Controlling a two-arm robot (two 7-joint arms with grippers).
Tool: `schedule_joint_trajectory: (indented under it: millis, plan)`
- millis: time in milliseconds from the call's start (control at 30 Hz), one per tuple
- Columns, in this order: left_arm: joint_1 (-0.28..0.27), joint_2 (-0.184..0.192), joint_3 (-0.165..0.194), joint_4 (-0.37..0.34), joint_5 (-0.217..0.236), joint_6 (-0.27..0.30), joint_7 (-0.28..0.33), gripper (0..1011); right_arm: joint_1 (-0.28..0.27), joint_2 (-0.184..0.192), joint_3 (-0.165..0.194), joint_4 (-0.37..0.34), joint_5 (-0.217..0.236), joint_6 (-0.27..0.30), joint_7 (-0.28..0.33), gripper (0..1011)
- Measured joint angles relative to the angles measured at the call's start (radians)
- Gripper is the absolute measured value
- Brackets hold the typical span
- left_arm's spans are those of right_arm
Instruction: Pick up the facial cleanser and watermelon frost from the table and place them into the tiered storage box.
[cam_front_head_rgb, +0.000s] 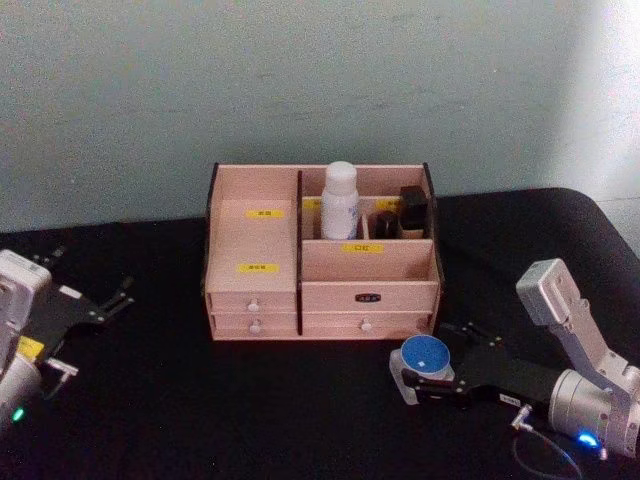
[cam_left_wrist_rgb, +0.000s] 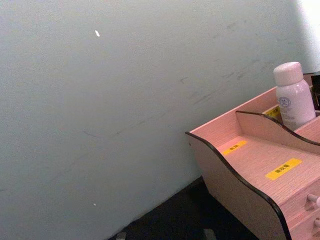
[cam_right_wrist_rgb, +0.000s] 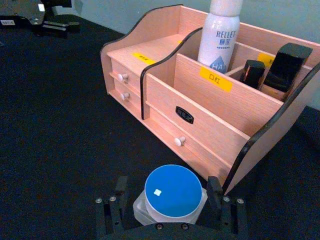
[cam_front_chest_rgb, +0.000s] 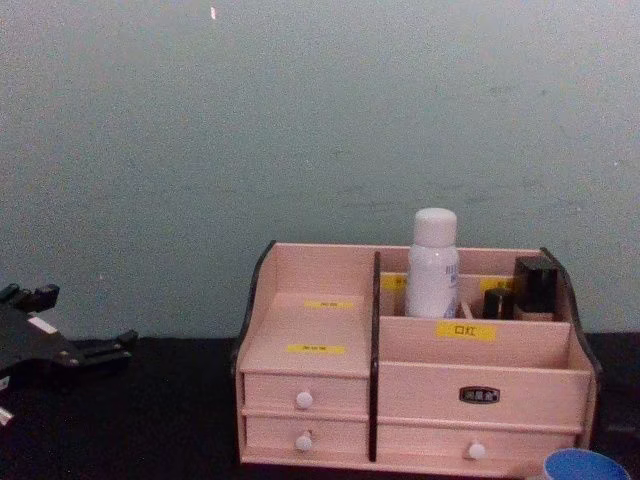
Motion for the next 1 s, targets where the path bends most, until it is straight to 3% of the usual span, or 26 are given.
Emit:
schedule_joint_trajectory:
  millis: [1000]
  plan:
    - [0.000, 0.000, 0.000, 0.000, 0.000, 0.000, 0.000, 1001, 0.019, -0.018, -0.007, 0.034, -0.002, 0.033, -0.004, 1000]
